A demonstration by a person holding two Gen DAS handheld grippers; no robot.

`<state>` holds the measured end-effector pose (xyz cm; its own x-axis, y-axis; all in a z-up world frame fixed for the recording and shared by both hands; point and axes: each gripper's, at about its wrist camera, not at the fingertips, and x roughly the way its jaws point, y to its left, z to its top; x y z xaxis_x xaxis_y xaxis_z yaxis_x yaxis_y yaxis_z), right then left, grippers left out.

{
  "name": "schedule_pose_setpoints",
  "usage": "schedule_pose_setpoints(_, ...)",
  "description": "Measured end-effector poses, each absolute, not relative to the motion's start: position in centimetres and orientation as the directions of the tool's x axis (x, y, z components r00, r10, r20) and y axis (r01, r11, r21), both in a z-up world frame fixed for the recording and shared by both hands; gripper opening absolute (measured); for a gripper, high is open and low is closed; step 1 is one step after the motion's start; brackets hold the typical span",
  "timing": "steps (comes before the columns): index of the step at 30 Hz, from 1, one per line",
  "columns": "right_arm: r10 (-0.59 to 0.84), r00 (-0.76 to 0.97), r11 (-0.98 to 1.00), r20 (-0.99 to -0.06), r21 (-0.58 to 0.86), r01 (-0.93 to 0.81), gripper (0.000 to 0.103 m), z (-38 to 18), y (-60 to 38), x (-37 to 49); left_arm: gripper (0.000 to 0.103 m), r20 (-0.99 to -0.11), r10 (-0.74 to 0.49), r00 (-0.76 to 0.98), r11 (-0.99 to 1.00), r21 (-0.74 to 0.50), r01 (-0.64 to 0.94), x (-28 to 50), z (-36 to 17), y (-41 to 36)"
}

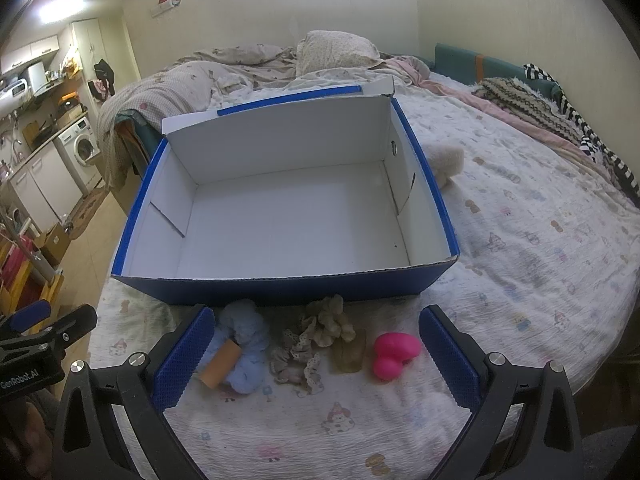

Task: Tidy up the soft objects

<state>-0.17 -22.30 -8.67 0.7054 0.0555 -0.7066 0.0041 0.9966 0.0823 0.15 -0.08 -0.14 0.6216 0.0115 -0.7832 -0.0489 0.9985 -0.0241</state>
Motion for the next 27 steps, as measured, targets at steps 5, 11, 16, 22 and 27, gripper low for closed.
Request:
schedule_pose_setpoints(5,0.055,0.705,0.997,-0.708,0.081,0.004,0.103,-8.66,-22.31,-0.20,0.103,-0.783,0.012,0.622,0.999,-0.024,-0.049,0.14,-0.14,-0.08)
schedule_pose_setpoints(11,0.055,0.705,0.997,-0.707,0.082,0.004,0.103,-8.65,-22.32,-0.22,0.103,-0.785,0.012,0.619,0.998,-0.026,-0.052,0.21,-0.26,-0.02)
schedule_pose_setpoints(16,0.056,0.705,0.997,-0.707,0.082,0.004,0.103,-8.64,-22.32,-0.22,0.103,-0.785,0.014,0.619,0.998,-0.024,-0.053,0.17,-0.31,0.08)
schedule_pose_setpoints(22,0.056,0.706,0.997,-0.706,0.082,0.003,0.103,-8.65,-22.30,-0.22,0.103,-0.785,0.013,0.620,0.998,-0.026,-0.053,0.16,-0.33,0.10)
schedule_pose_setpoints(27,0.056,0.706,0.997,-0.706,0.082,0.003,0.103,-8.65,-22.32,-0.24,0.103,-0.785,0.012,0.619,0.998,-0.026,-0.052,0.17,-0.33,0.09)
